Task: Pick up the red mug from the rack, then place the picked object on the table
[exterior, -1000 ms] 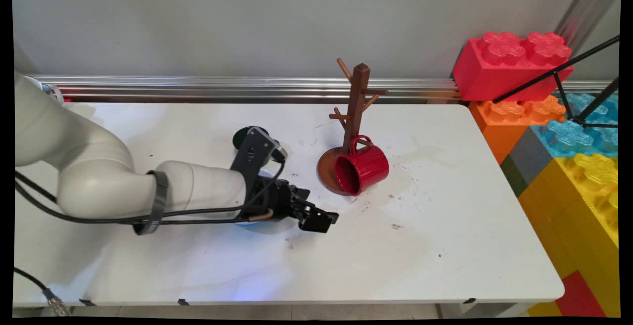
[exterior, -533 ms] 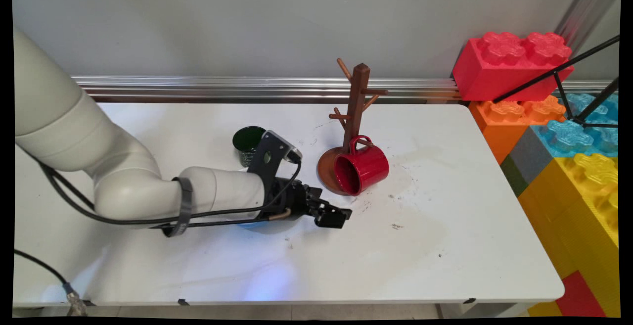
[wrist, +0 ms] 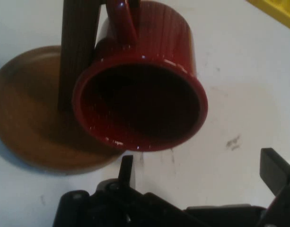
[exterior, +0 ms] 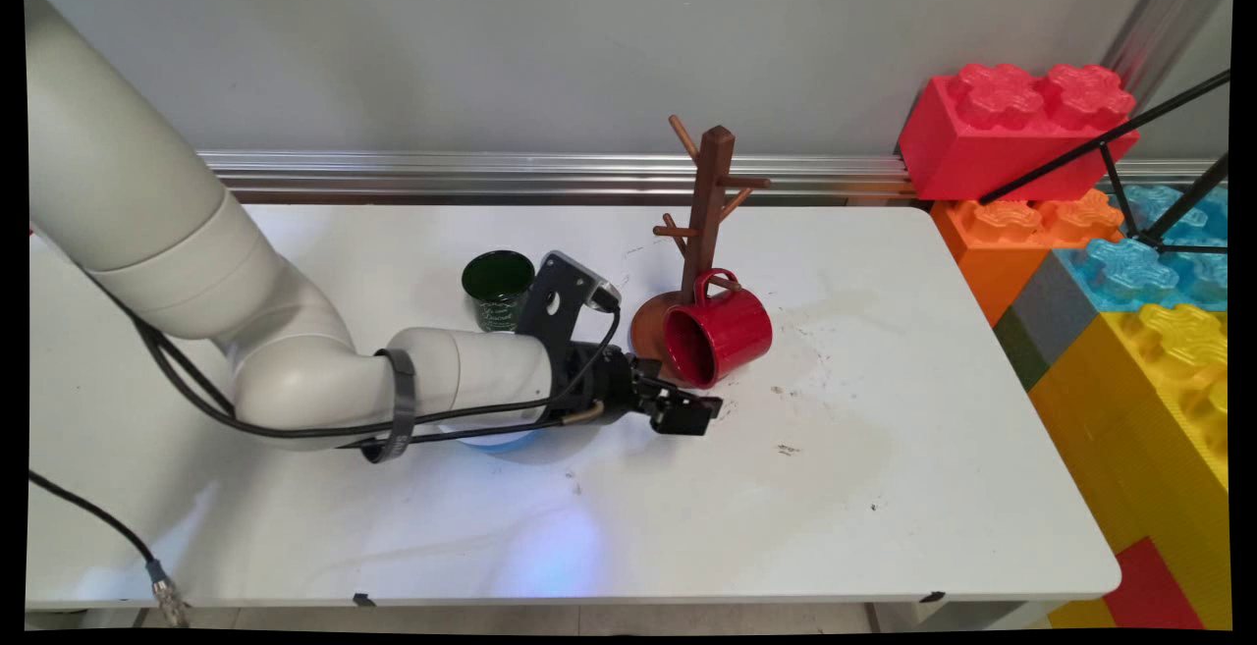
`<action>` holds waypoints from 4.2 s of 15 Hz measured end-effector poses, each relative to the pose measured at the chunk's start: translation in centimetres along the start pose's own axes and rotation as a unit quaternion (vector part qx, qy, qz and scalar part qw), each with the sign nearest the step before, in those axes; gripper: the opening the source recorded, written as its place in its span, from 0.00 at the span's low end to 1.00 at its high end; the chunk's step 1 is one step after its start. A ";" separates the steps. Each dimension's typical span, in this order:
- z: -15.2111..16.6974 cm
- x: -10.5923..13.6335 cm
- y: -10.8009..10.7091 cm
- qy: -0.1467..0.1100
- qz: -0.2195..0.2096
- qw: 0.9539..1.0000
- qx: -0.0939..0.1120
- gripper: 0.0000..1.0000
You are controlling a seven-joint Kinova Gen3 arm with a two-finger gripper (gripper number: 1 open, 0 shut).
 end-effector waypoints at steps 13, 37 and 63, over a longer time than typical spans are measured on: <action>2.9 1.9 0.0 0.033 -0.022 0.999 -0.013 1.00; 2.0 2.8 -0.6 0.040 -0.038 0.998 -0.024 0.00; -5.7 7.1 6.2 0.001 -0.046 0.996 -0.074 0.00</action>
